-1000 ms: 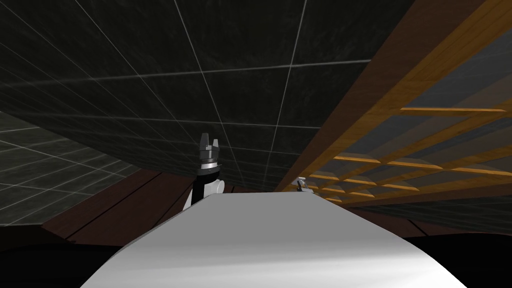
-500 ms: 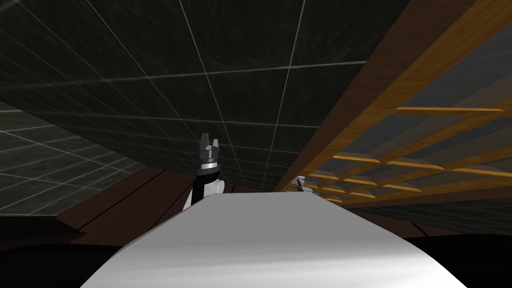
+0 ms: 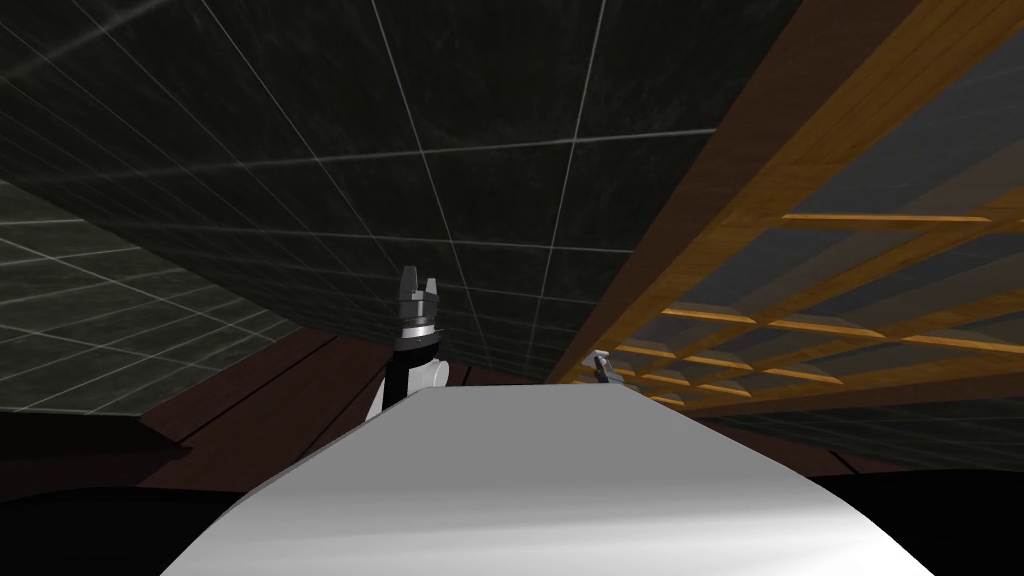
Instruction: Pull the door open
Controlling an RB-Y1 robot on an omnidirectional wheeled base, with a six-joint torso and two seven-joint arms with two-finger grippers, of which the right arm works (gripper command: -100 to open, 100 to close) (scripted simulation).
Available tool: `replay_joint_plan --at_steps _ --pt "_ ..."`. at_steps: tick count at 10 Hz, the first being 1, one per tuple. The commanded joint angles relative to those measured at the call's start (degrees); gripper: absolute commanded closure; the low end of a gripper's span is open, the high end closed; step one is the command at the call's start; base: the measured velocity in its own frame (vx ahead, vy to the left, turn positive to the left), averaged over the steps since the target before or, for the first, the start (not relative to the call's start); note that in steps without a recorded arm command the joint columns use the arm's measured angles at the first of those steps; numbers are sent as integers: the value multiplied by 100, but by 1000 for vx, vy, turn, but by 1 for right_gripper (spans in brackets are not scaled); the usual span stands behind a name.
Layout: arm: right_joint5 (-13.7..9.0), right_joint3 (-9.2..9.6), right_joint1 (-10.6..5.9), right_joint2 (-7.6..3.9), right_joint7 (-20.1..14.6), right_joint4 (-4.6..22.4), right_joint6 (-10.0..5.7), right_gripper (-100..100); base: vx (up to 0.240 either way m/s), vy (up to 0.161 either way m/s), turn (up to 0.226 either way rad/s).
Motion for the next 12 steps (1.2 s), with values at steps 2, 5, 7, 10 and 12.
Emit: replay_joint_plan --at_steps 2,5,7,10,12 --pt "-116 70 -24 -15 -321 22 19 100 -38 -9 36" --pt "-285 166 -76 -50 -738 52 49 100 -44 -10 42" --pt "-454 262 -128 -84 -1096 83 78 100 -50 -11 43" --pt "-552 318 -158 -104 -1383 101 95 100 -38 -8 31" --pt "-748 430 -219 -143 -1749 136 129 100 -51 -17 51"
